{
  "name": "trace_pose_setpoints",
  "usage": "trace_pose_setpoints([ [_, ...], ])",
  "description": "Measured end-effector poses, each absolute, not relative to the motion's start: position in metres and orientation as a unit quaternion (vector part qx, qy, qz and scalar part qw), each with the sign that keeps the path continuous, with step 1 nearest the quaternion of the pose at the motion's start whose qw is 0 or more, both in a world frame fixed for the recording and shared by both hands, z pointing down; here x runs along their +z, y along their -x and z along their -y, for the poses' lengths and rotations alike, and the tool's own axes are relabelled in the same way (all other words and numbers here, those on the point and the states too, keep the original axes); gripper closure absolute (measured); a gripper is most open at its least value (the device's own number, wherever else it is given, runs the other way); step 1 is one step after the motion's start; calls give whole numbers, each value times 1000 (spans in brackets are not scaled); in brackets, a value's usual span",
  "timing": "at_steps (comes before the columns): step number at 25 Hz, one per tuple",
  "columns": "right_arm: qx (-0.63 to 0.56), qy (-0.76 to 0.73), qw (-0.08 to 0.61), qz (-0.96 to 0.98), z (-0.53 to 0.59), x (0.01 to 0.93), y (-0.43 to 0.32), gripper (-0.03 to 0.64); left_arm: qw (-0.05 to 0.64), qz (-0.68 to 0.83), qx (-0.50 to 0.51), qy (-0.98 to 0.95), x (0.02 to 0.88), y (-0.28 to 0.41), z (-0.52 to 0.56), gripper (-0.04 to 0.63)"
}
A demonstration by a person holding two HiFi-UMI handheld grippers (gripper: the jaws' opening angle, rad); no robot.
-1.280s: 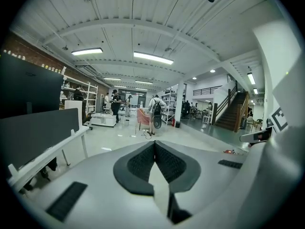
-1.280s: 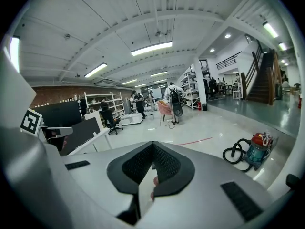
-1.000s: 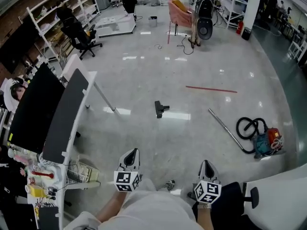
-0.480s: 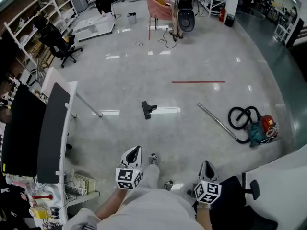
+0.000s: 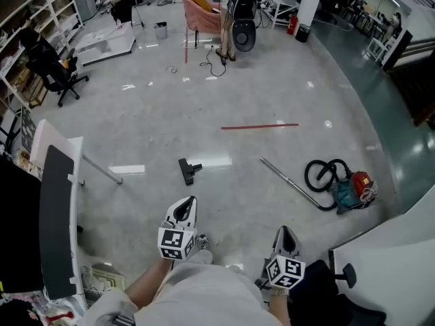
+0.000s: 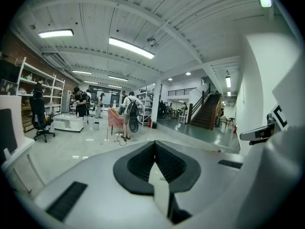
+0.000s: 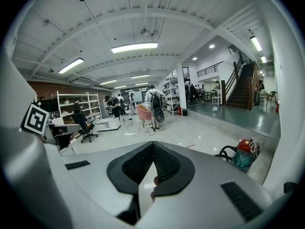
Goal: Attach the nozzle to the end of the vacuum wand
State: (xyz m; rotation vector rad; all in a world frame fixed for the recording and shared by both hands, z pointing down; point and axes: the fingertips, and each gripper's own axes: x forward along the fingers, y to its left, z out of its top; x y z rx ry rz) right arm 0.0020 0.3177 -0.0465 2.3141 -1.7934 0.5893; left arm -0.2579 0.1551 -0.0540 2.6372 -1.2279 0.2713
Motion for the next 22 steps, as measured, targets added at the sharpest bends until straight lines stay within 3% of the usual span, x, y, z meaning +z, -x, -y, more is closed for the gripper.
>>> trace_pose_setpoints([
  [10, 198, -776, 97, 590, -260, -36, 9, 614, 142, 439, 121, -879, -14, 301, -100, 584],
  [22, 222, -741, 110, 624, -176, -12, -45, 614, 144, 470, 124, -862, -13, 248, -43, 584],
])
